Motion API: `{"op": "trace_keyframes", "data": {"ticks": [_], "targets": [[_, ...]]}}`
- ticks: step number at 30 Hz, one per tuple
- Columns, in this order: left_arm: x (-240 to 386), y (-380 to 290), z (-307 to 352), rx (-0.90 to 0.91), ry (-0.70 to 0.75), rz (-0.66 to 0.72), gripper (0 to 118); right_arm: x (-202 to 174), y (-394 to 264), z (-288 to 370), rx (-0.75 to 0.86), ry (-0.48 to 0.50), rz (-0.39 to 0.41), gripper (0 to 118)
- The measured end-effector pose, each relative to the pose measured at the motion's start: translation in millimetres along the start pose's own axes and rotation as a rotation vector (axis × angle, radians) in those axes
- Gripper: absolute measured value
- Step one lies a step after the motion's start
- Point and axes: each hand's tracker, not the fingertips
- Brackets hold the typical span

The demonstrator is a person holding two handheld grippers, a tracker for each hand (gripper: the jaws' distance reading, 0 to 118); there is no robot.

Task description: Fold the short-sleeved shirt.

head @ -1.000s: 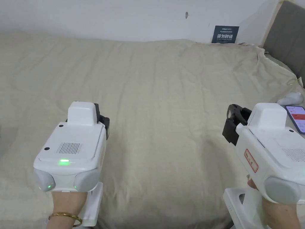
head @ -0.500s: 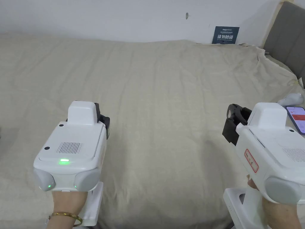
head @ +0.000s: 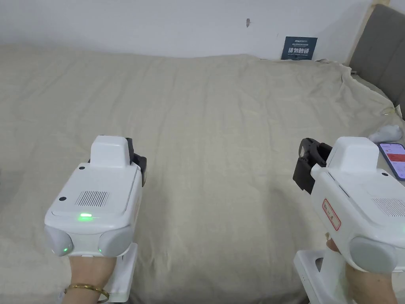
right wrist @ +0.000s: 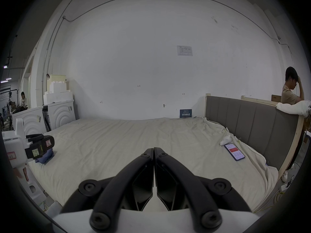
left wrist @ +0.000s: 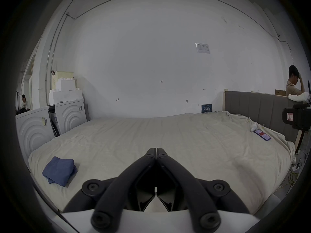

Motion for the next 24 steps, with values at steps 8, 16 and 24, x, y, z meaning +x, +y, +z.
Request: {"op": "trace_keyframes", "data": {"ticks": [8,16,24], "targets": [[0.8,-0.1,0.5,0.001,-0.002,-0.003,0,-4.5,0.8,1.2,-0.001,0.006,0.004,0],[1.2,-0.1,1.2,0.003,-0.003,0.000,0,-7.0,2.2,3.6,0.001,0.004,0.001,0],[3.5,-1.8,2.1,-0.004,-0.011,0.003,0,-7.3,0.1,4.3,-0.009,0.006,-0.008,0]]}}
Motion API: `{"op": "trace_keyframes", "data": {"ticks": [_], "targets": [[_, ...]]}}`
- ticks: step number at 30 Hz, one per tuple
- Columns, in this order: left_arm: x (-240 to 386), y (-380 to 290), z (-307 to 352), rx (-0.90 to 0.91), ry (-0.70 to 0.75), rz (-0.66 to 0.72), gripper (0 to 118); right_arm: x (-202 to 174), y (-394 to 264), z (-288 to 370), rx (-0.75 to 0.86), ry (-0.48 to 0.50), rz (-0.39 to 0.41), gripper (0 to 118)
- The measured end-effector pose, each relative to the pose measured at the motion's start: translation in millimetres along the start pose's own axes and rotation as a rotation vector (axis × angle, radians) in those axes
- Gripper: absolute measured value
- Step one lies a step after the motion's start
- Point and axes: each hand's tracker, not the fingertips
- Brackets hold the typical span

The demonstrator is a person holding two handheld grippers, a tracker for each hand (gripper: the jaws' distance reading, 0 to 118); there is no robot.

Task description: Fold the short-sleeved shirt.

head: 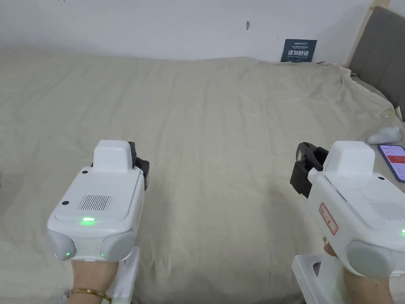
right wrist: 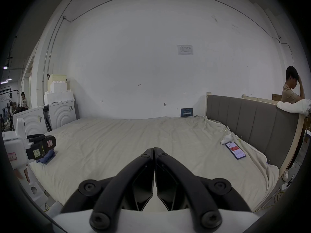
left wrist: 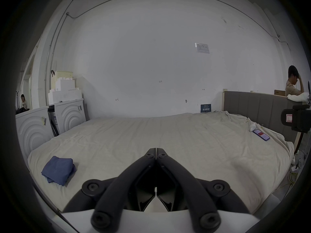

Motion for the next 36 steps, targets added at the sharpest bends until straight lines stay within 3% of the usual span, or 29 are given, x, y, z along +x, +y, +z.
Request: {"op": "trace_keyframes", "data": {"ticks": [2,4,5,6,7,8,9,12,14,18,21,23,25,31,36], "targets": [[1.3,-2.5,1.1,-0.009,-0.001,-0.002,0,0.4,0.3,0.6,-0.012,0.008,-0.029,0],[1.7,-6.2,3.0,-0.026,-0.015,0.016,12,0.3,0.5,0.8,-0.033,0.014,-0.039,4],[1.2,-8.8,3.4,-0.050,-0.018,0.040,27,-1.2,0.9,0.3,-0.072,0.016,-0.034,17],[0.6,-12.3,3.6,-0.082,-0.021,0.070,64,-2.9,0.9,0.3,-0.099,0.016,-0.030,55],[-0.2,-16.0,3.1,-0.110,-0.025,0.092,91,-3.5,-0.2,0.9,-0.110,0.036,-0.042,88],[-1.2,-20.7,2.4,-0.147,-0.027,0.116,111,-3.8,-2.1,0.9,-0.155,0.052,-0.053,111],[-1.8,-26.4,2.2,-0.176,-0.033,0.137,118,-4.5,-3.4,0.6,-0.187,0.056,-0.071,116],[-3.3,-46.1,6.3,-0.252,-0.048,0.162,118,-9.5,-9.6,0.5,-0.274,0.055,-0.112,116],[-2.4,-63.1,7.0,-0.322,-0.005,0.150,118,-13.3,-13.2,-7.2,-0.426,-0.002,-0.122,116],[-5.9,-105.2,13.5,-0.445,0.114,0.145,118,-14.3,-24.9,-12.9,-0.601,-0.041,-0.288,116],[-8.2,-134.8,20.6,-0.488,0.193,0.040,118,-16.7,-28.8,-16.6,-0.727,-0.056,-0.340,116],[-8.4,-136.9,22.2,-0.492,0.205,0.048,118,-16.5,-34.5,-20.0,-0.778,-0.070,-0.319,116],[-7.8,-129.7,23.7,-0.417,0.180,0.060,118,-23.0,-36.2,-21.1,-0.792,-0.090,-0.259,116],[3.9,-135.9,24.1,-0.434,0.164,-0.010,118,-49.3,-41.1,-10.9,-0.755,-0.179,-0.059,116],[2.4,-135.9,22.7,-0.450,0.163,-0.008,118,-48.7,-39.0,-10.0,-0.831,-0.175,-0.104,115]]}}
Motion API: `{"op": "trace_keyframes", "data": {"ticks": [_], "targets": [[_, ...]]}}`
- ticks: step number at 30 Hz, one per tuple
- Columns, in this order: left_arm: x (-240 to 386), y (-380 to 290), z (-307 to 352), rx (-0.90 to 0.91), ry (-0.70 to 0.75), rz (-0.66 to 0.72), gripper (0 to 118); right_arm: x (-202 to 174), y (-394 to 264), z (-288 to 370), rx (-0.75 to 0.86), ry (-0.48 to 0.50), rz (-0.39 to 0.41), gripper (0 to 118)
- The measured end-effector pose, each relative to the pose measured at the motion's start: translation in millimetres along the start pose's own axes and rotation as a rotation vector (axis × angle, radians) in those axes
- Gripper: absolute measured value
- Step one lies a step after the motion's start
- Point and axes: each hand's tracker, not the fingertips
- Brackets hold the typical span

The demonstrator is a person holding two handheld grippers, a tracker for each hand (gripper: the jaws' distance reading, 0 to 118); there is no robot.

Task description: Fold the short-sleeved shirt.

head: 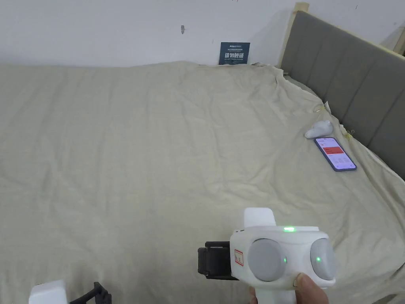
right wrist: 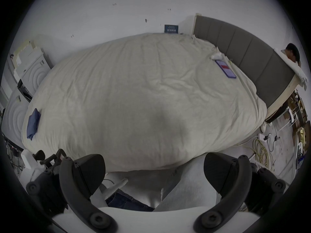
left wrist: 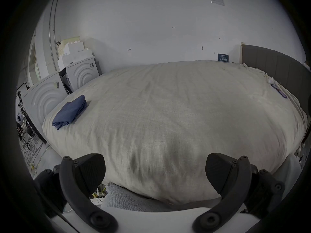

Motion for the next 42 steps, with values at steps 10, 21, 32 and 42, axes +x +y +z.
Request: {"op": "trace_keyframes", "data": {"ticks": [10,21,32,42], "targets": [[-2.0,-1.4,2.4,0.000,-0.007,0.008,118,22.6,-18.4,-26.9,0.025,-0.033,-0.042,115],[7.6,-5.0,11.9,0.049,0.009,-0.072,118,48.7,-82.3,-62.3,0.384,-0.280,0.064,115],[-13.7,-7.9,5.7,0.000,0.020,0.048,118,53.3,-95.0,-78.4,0.370,-0.253,0.100,116],[-3.6,-13.1,4.6,-0.029,0.013,-0.014,118,66.6,-98.0,-86.9,0.308,-0.253,0.044,116]]}}
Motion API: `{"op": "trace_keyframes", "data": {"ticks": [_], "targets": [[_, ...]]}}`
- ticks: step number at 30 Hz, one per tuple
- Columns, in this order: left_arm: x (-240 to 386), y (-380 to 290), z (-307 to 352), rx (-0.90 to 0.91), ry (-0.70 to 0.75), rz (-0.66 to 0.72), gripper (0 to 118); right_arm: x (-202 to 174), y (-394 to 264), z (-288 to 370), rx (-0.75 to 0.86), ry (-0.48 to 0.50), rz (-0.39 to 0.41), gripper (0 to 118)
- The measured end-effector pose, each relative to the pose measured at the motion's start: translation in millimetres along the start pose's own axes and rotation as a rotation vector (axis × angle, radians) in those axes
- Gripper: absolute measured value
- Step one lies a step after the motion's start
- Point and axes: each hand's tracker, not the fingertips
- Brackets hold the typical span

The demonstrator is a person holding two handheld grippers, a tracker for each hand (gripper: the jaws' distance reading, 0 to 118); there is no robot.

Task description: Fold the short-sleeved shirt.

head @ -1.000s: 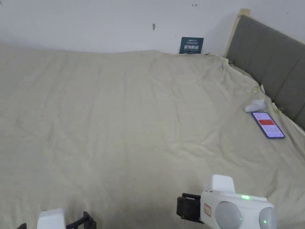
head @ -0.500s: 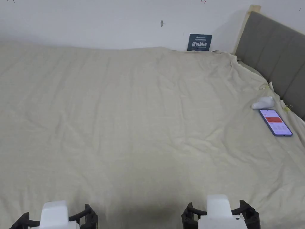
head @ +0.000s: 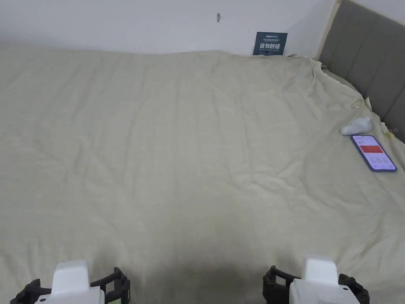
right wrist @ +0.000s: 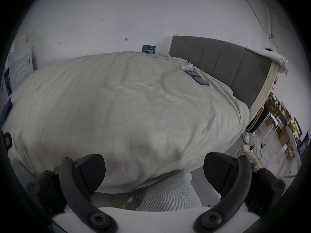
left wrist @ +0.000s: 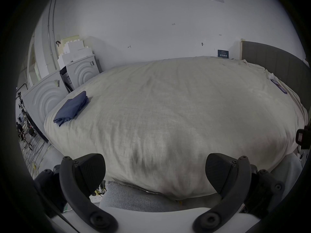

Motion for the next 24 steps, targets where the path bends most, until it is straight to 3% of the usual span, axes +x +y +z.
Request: {"op": "trace_keyframes", "data": {"ticks": [4,12,24], "targets": [[-7.7,2.7,-5.7,-0.031,0.001,0.037,118,-1.9,-3.2,-6.3,-0.019,-0.031,0.031,116],[-3.3,0.4,-11.1,-0.070,0.009,0.009,118,9.0,-2.6,-7.4,-0.043,-0.036,-0.035,116],[3.9,-0.8,-9.8,-0.071,0.012,-0.037,118,4.9,-4.0,-7.5,-0.051,-0.041,-0.001,116]]}}
